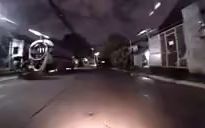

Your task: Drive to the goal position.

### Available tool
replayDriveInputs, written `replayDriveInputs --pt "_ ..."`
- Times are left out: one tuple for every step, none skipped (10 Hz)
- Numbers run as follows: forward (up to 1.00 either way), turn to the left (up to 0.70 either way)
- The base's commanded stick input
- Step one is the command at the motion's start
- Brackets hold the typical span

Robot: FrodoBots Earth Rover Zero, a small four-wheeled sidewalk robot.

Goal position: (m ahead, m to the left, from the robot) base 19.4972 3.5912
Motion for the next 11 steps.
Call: replayDriveInputs --pt "1.0 0.0" --pt "1.0 0.0" --pt "1.0 0.0" --pt "1.0 0.0" --pt "1.0 0.0" --pt "0.68 0.0" --pt "0.0 0.0" --pt "0.0 0.0" --pt "0.0 0.0" --pt "0.78 0.0" --pt "1.0 0.26"
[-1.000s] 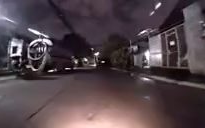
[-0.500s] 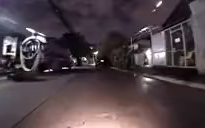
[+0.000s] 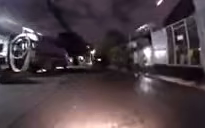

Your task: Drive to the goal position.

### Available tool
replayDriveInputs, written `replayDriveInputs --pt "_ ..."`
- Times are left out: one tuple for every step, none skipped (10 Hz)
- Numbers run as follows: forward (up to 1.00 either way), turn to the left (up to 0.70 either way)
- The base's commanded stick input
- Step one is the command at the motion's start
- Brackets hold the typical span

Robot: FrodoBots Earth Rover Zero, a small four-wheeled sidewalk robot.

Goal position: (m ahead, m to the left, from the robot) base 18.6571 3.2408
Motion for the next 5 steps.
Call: replayDriveInputs --pt "1.0 0.26" --pt "1.0 0.07" --pt "1.0 0.0" --pt "1.0 0.16" --pt "1.0 0.27"
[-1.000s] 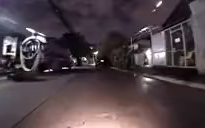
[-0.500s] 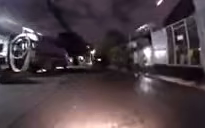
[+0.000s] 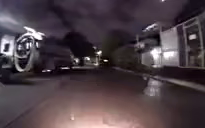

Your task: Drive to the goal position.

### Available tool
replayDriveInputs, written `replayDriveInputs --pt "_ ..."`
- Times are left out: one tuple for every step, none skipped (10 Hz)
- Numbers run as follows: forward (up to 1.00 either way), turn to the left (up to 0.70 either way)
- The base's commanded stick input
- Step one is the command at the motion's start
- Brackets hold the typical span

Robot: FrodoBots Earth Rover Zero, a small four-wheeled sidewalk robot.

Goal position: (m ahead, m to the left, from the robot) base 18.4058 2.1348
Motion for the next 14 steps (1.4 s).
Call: replayDriveInputs --pt "1.0 0.27" --pt "1.0 0.27" --pt "1.0 0.26" --pt "1.0 0.03" --pt "1.0 0.0" --pt "1.0 0.0" --pt "1.0 0.0" --pt "1.0 0.0" --pt "1.0 0.0" --pt "1.0 0.0" --pt "1.0 0.0" --pt "1.0 0.0" --pt "1.0 0.0" --pt "1.0 0.0"
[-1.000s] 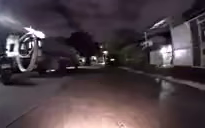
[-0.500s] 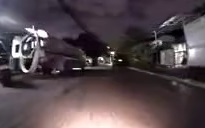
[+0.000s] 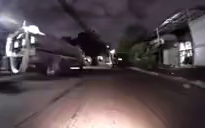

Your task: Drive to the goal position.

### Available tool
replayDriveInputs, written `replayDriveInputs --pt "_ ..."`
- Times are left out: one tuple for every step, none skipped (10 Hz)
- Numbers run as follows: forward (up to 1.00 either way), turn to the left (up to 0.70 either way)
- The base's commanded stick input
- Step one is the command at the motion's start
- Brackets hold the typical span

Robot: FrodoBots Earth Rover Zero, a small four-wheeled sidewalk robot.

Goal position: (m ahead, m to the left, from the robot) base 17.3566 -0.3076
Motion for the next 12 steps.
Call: replayDriveInputs --pt "1.0 0.0" --pt "1.0 0.0" --pt "1.0 0.0" --pt "1.0 0.0" --pt "1.0 0.0" --pt "1.0 0.0" --pt "1.0 0.0" --pt "1.0 0.0" --pt "1.0 0.0" --pt "0.18 0.0" --pt "0.0 0.0" --pt "0.94 0.0"
